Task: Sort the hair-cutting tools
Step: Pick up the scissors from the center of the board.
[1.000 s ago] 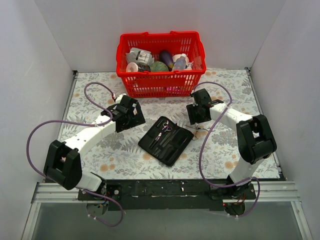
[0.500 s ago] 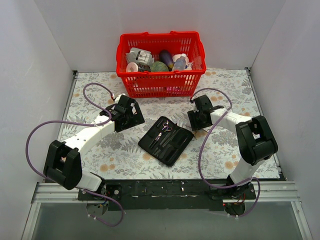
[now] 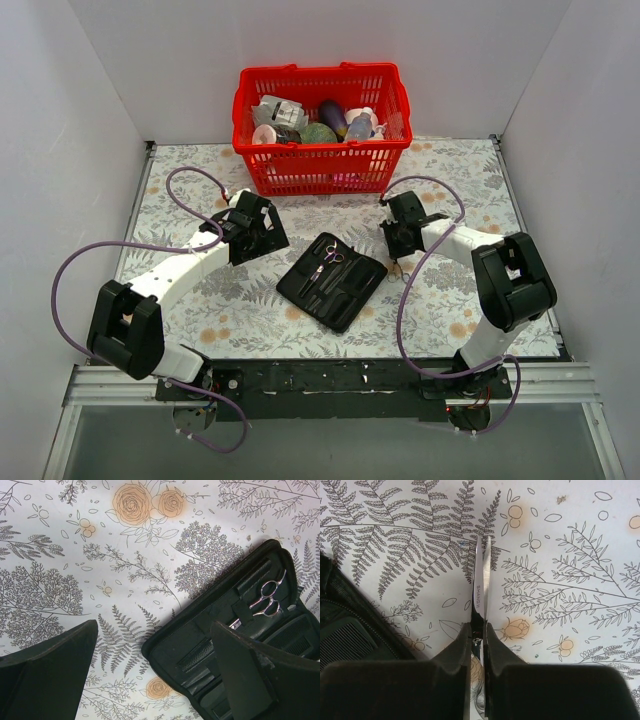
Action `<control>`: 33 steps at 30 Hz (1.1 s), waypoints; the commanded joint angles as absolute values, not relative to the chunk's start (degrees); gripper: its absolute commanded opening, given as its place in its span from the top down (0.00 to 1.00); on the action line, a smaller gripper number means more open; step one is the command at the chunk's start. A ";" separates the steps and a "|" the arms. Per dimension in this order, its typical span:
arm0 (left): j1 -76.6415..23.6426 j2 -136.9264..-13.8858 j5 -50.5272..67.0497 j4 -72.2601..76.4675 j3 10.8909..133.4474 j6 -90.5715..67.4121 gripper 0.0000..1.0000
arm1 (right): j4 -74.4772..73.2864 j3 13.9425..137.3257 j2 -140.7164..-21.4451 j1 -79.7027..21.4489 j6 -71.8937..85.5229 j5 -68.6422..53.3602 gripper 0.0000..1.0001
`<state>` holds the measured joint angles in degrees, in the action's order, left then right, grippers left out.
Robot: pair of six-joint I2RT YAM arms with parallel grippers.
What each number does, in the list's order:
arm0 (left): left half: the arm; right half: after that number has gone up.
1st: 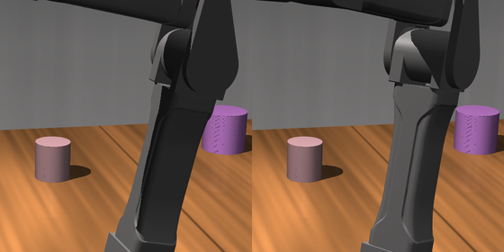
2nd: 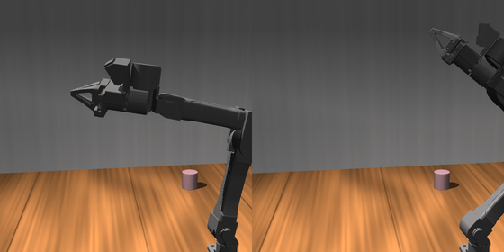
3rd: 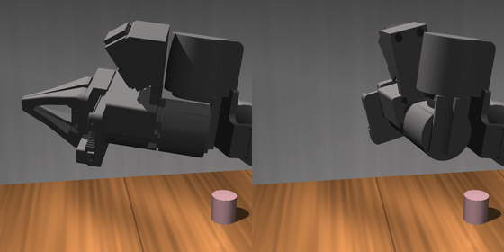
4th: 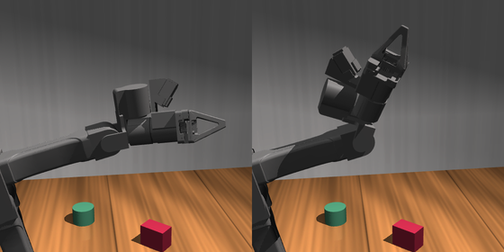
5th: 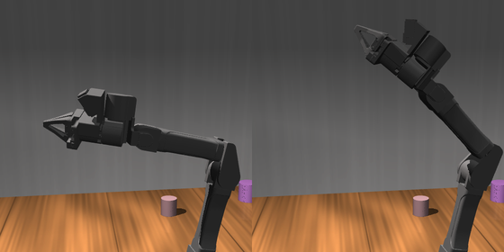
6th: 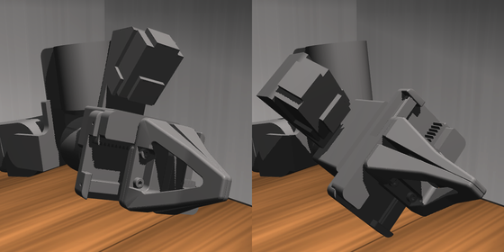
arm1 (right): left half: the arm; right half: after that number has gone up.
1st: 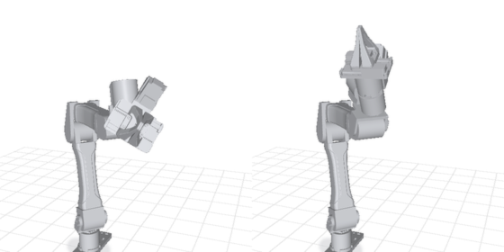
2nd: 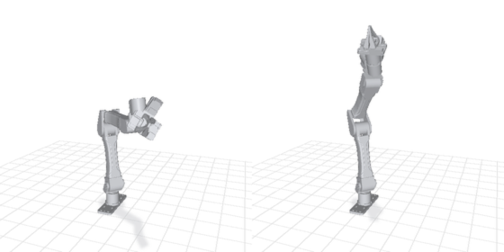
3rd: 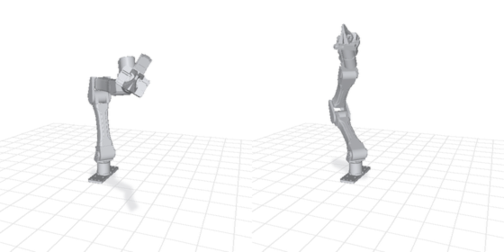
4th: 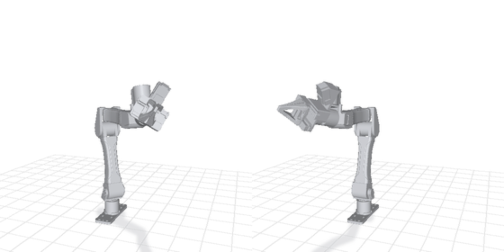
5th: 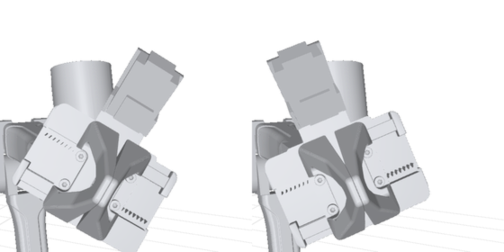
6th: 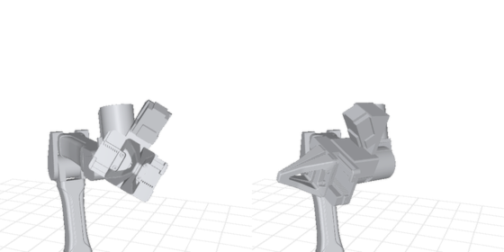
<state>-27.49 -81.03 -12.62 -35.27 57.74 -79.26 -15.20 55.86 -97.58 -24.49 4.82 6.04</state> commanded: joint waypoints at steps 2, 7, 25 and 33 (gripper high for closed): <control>-27.16 -79.19 -11.95 -33.84 56.95 -79.01 0.02 | -19.95 52.73 -98.09 -24.52 6.41 12.30 0.99; -27.25 -79.45 -11.60 -33.66 57.30 -79.10 0.02 | -22.67 55.10 -98.44 -24.52 6.07 16.17 0.99; -26.98 -78.84 -11.08 -32.96 56.43 -78.84 0.02 | -26.63 54.41 -96.60 -24.52 10.45 11.43 0.50; -26.98 -78.58 -10.37 -32.34 55.37 -79.28 0.02 | -25.40 48.44 -91.23 -24.52 14.32 7.65 0.50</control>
